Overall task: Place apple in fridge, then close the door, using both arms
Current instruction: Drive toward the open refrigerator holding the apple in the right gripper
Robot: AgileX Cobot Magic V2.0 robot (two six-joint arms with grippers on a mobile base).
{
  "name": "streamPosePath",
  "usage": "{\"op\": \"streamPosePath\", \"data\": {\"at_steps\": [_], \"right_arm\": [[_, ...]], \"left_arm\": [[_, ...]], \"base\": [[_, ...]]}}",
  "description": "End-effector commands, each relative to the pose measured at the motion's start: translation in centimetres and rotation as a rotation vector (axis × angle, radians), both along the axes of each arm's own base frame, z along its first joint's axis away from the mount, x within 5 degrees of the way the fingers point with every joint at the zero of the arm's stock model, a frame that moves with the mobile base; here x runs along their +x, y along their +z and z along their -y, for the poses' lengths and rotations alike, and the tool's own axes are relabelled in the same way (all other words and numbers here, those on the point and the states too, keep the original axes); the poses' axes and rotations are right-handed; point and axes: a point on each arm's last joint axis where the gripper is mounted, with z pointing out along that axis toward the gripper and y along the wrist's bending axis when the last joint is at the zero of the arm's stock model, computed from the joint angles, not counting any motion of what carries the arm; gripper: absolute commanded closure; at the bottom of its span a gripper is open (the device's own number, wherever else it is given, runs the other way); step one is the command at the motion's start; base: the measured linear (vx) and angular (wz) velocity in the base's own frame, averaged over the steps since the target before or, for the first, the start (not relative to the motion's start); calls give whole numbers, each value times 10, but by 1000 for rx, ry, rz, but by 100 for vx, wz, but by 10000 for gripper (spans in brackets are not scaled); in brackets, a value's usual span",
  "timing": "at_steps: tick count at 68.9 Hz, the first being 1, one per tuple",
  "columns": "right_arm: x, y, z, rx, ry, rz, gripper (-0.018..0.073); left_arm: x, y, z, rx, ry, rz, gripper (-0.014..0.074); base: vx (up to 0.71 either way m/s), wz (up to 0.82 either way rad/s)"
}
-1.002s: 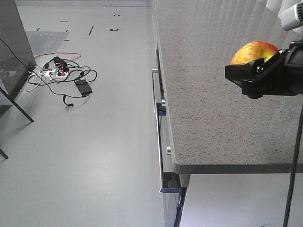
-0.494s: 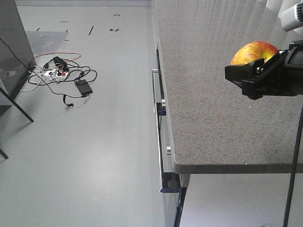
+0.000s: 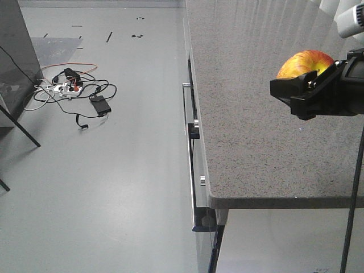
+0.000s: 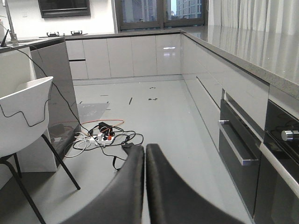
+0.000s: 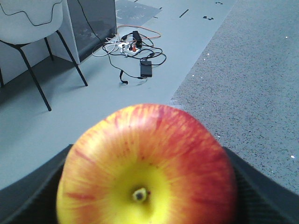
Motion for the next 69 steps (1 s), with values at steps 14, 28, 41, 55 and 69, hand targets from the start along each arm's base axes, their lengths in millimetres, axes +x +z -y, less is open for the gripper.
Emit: {"op": "streamPosePath", "data": {"at_steps": [14,28,41,55,69], "right_arm": [[-3,19,3,28,-34,96,506],[-3,19,3,28,-34,96,506],[-3,19,3,28,-34,96,505],[-3,19,3,28,-34,96,504],[-3,19,3,28,-34,96,504]], "left_arm": [[-2,14,1,-7,-8,108,605],[-2,14,1,-7,-8,108,605],[-2,14,1,-7,-8,108,605],[-2,14,1,-7,-8,108,605],[-2,14,1,-7,-8,108,605]], "base": [[0,0],[0,0],[0,0],[0,1],[1,12]]}}
